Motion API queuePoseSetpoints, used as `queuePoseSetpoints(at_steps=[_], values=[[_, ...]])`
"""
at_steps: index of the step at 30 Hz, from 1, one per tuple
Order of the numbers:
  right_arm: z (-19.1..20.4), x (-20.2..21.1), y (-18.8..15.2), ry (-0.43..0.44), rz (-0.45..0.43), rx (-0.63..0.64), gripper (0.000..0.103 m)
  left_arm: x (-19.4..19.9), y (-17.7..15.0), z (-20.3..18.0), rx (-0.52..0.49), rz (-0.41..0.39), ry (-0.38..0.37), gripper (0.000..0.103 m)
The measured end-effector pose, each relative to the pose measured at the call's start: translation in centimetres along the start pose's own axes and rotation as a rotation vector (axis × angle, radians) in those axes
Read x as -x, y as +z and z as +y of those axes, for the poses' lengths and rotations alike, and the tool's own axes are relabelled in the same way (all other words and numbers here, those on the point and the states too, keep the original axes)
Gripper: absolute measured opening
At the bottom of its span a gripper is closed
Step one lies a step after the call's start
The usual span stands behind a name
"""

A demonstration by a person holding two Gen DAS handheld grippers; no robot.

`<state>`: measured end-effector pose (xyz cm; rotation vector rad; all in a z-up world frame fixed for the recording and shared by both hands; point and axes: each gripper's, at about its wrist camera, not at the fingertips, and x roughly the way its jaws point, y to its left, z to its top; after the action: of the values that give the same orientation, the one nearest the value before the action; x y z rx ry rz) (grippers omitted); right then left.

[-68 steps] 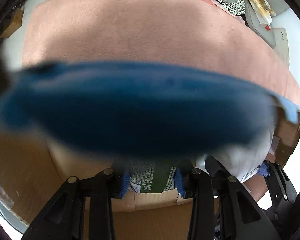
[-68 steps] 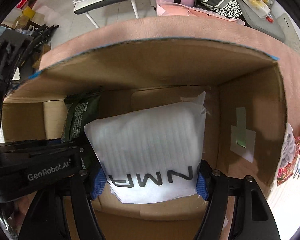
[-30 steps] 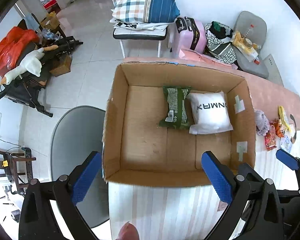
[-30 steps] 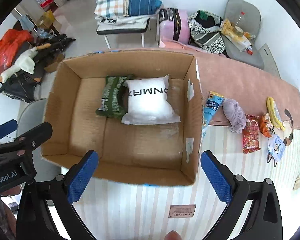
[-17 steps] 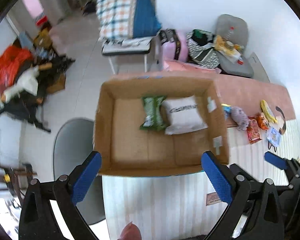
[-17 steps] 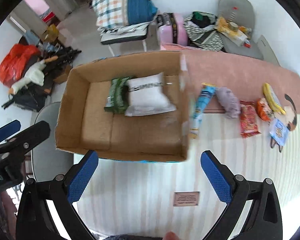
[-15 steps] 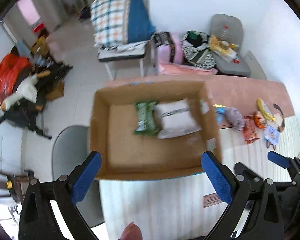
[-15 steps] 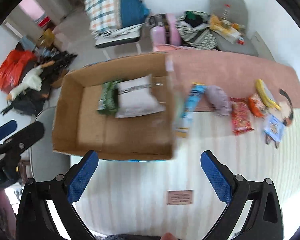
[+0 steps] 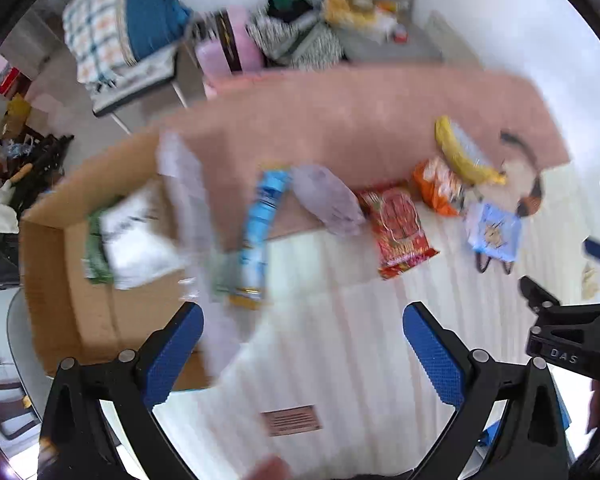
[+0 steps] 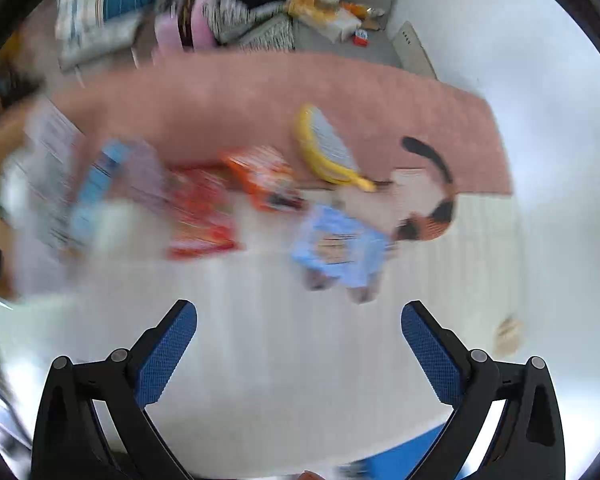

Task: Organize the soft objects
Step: 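Move both tools back toward the snacks on the table, then grasp the blue tissue pack with the right tool while the left tool grasps the red snack bag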

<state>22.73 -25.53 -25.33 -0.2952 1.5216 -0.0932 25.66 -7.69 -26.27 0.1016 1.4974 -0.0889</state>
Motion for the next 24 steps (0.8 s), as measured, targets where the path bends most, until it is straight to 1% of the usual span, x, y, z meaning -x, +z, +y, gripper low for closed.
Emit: queuePoseSetpoints(at_steps=[3, 4, 6, 9, 12, 15, 17, 18, 19, 21, 22, 23, 24], values=[[-1.7, -5.0, 1.1, -0.063, 0.071, 0.129, 0.103, -4.8, 1.4, -3.1, 0.017, 0.105, -0.028, 0.102], [-2.2, -7.0, 1.5, -0.067, 0.1, 0.176, 0.103, -6.2, 1.8, -3.9, 0.029, 0.136, -0.044, 0.102], [-2.8, -9.9, 1.8, -0.072, 0.144, 0.244, 0.103, -8.4, 2.6, -4.9, 0.056, 0.176, -0.061, 0.102], [-3.2, -14.3, 2.4, -0.051, 0.202, 0.326, 0.103, -10.5, 3.9, -5.9, 0.085, 0.206, -0.071, 0.102], [-3.5, -16.7, 3.0, -0.049, 0.209, 0.383, 0.103, -12.2, 5.0, -7.1, 0.079, 0.229, -0.053, 0.102], [-3.7, -18.1, 3.7, -0.031, 0.189, 0.442, 0.103, -13.3, 5.7, -7.7, 0.072, 0.244, -0.035, 0.102], [-3.9, -18.6, 4.0, -0.015, 0.166, 0.471, 0.103, -14.0, 6.1, -7.8, 0.082, 0.264, -0.042, 0.102], [-4.0, -18.8, 4.2, -0.007, 0.168, 0.466, 0.101, -14.3, 6.2, -7.9, 0.087, 0.274, -0.043, 0.102], [-4.4, -19.1, 4.4, 0.023, 0.182, 0.434, 0.091, -14.4, 6.3, -8.0, 0.09, 0.277, -0.043, 0.102], [-5.9, -19.8, 5.0, 0.119, 0.238, 0.302, 0.081, -14.7, 6.6, -8.3, 0.087, 0.279, -0.036, 0.102], [-6.9, -20.0, 5.1, 0.179, 0.27, 0.218, 0.078, -14.8, 6.8, -8.4, 0.084, 0.281, -0.032, 0.102], [-8.3, -20.4, 5.1, 0.268, 0.315, 0.106, 0.078, -15.0, 6.9, -8.6, 0.081, 0.285, -0.028, 0.102], [-9.2, -20.6, 5.0, 0.339, 0.341, 0.029, 0.078, -15.2, 7.0, -8.7, 0.076, 0.289, -0.024, 0.102]])
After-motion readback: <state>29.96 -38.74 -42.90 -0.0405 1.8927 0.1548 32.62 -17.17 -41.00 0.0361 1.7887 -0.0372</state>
